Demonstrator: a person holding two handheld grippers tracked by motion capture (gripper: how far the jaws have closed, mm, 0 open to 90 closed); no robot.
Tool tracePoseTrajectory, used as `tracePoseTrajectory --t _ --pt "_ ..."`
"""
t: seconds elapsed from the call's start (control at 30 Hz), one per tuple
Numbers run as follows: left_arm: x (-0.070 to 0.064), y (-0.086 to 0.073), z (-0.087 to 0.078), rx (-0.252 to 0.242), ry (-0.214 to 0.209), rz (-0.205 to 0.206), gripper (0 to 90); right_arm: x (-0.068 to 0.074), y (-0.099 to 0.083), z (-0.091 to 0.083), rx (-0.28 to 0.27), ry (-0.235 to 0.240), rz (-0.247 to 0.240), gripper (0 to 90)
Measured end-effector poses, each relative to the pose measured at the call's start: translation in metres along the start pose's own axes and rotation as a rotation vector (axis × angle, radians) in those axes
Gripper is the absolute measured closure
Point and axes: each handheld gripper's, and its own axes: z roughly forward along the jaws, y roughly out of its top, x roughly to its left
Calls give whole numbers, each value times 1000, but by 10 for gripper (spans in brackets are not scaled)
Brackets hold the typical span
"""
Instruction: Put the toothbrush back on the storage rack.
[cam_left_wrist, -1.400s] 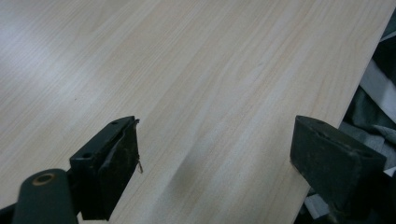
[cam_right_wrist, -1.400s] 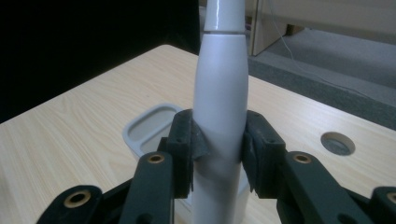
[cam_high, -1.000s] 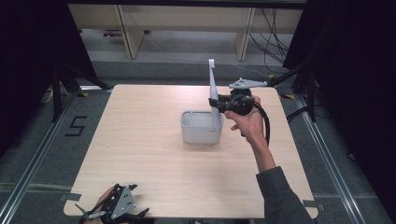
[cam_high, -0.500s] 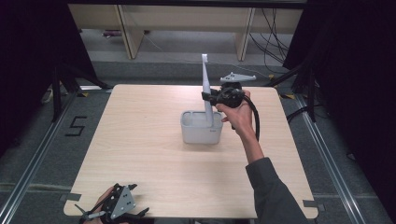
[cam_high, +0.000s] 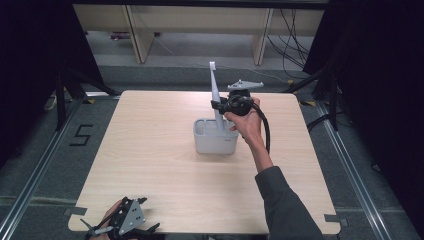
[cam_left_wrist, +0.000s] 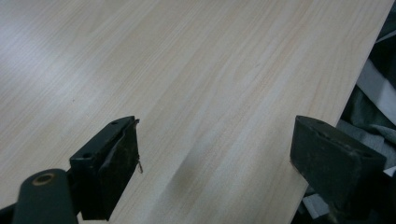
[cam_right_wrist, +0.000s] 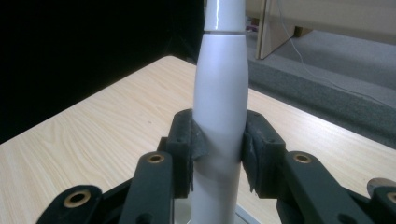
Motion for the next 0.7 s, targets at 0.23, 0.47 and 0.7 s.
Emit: tracePoseTrajectory --t 0.23,0.47,0.7 --pt "0 0 0 -4 4 -6 150 7 -9 11 59 -11 -37 670" --pt "-1 0 0 0 -3 -12 150 8 -19 19 108 -20 -62 670" --pt "0 0 0 0 18 7 150 13 -26 24 164 -21 -73 670"
